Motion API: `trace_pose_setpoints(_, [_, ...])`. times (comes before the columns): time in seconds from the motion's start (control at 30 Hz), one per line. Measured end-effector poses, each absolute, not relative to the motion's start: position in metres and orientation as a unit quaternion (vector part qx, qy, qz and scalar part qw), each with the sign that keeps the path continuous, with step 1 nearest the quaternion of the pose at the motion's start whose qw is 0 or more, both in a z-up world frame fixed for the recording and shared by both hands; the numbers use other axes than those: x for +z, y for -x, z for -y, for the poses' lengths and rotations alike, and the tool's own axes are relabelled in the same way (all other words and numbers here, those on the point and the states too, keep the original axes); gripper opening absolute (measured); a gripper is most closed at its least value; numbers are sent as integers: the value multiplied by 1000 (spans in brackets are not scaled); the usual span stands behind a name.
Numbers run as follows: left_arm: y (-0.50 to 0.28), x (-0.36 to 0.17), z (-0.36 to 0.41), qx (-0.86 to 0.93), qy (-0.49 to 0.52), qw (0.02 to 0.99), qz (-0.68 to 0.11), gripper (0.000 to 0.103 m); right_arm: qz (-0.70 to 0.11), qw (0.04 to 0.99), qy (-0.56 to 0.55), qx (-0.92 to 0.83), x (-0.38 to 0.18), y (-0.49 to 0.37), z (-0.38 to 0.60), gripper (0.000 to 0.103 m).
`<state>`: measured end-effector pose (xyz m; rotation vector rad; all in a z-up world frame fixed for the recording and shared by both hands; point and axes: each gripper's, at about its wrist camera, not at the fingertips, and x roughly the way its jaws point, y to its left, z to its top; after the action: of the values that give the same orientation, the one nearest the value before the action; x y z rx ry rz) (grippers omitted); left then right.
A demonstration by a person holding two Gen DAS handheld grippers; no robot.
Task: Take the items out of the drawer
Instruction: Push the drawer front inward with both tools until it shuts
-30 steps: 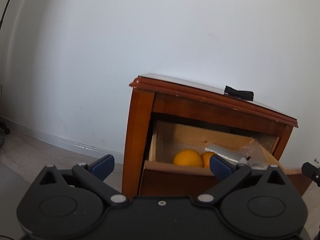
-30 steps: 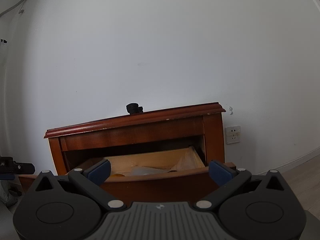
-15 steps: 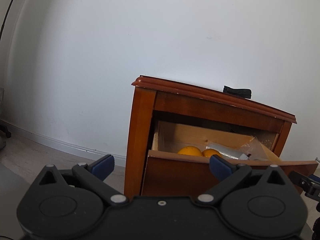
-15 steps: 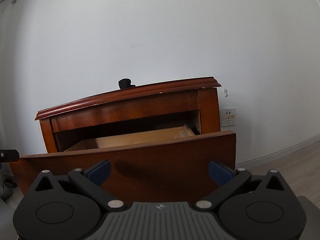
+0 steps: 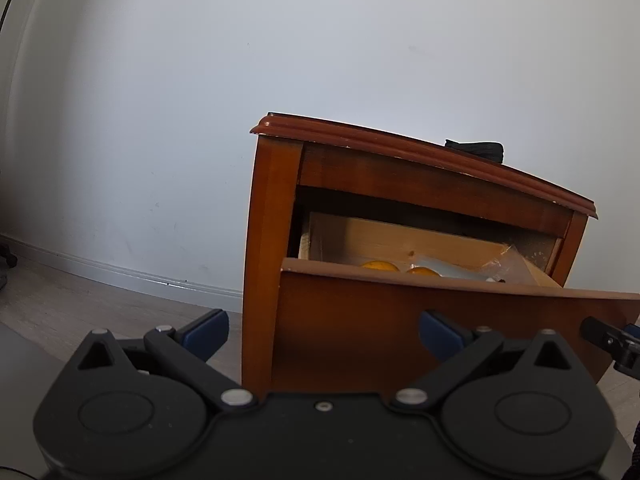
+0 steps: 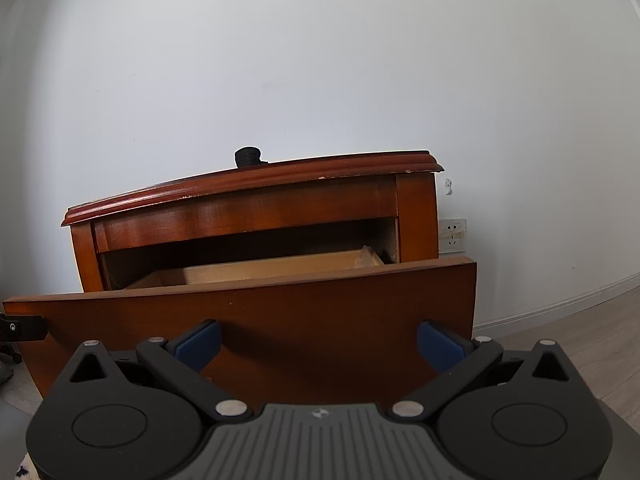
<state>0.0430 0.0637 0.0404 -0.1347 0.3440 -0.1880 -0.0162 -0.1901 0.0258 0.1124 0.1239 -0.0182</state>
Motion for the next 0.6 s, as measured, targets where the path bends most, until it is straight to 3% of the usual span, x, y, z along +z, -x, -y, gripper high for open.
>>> trace_pose_setpoints(0.6, [-68,45,-55,-101,80,977,-169,103,-68,995,-67,-9,29,-10,193,103])
